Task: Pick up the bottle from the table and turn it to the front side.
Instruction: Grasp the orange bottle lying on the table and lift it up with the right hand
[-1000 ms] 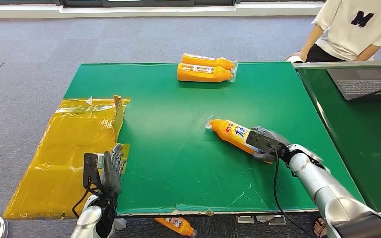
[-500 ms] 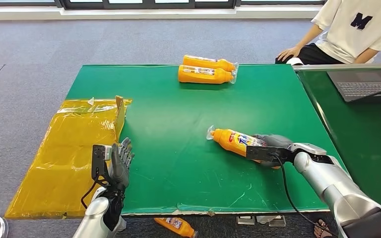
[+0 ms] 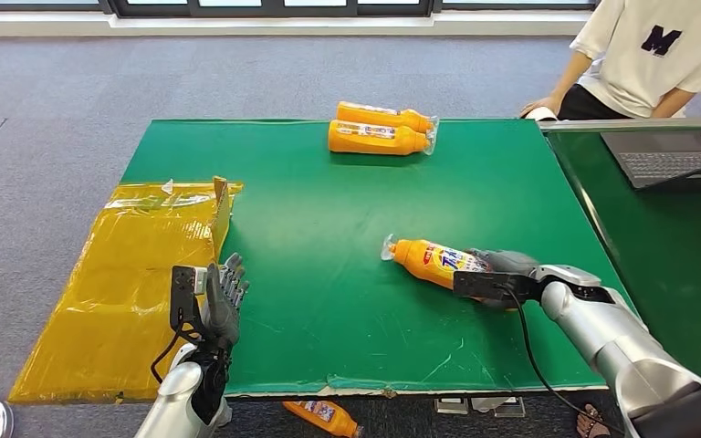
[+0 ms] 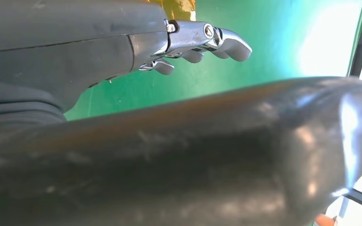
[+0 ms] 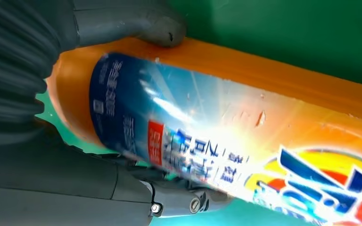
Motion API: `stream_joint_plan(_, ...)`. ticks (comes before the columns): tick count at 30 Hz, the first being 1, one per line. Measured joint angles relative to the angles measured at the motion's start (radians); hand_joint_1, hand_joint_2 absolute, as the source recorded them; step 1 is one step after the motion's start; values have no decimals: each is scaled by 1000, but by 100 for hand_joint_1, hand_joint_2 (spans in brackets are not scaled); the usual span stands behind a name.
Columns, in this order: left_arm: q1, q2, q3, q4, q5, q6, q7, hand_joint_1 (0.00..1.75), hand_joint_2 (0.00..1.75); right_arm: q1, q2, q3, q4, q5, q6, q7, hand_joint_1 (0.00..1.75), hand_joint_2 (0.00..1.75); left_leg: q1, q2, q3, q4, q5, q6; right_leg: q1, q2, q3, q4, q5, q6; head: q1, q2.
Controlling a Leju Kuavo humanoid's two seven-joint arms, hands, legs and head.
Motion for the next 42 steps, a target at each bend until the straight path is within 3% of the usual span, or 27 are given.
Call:
stream_joint_plan(5, -4, -6, 0, 1, -3, -2, 0, 0, 0, 12, 1, 1, 0, -14, -31, 38, 0, 175, 0, 0, 1, 0, -1, 1, 0, 0, 2, -1, -1, 1, 0, 0)
stream_joint_plan(9, -11, -9, 0, 5, -7, -3, 0, 0, 0, 17, 1, 0, 0, -19, -40, 39, 175, 175, 0, 0, 3, 0, -1, 2, 0, 0, 4, -2, -1, 1, 0, 0)
stream_joint_plan(14, -20, -10, 0, 9, -10, -4, 0, 0, 0, 25, 1, 3, 0, -3, -89, 22, 175, 175, 0, 0, 4, 0, -2, 2, 0, 0, 5, -2, 0, 2, 0, 0)
stream_joint_plan(26, -22, -12, 0, 10, -10, -4, 0, 0, 0, 27, 1, 6, 0, 1, -105, 17, 175, 175, 0, 0, 4, 0, -3, 3, 0, 0, 5, -2, -2, 3, 0, 0)
stream_joint_plan(34, -14, -12, 0, 9, -10, -12, 1, 0, 0, 69, -4, 6, -32, 0, -188, 6, 175, 175, 0, 2, 7, 0, -5, 4, 0, 1, 8, -3, -3, 4, 0, 0)
stream_joint_plan(39, 18, -12, 0, -20, -11, -13, -13, 0, 0, 102, 16, 6, -69, 84, -403, 60, 175, 175, 1, 3, 5, 0, -5, 4, 0, 2, 8, -3, -3, 4, 0, 0)
stream_joint_plan(42, 39, -12, 0, -41, -12, -12, -17, 0, 0, 116, 30, 6, -84, 109, -445, 87, 175, 175, 1, 4, 4, 0, -5, 4, 0, 3, 6, -3, -3, 4, 0, 0)
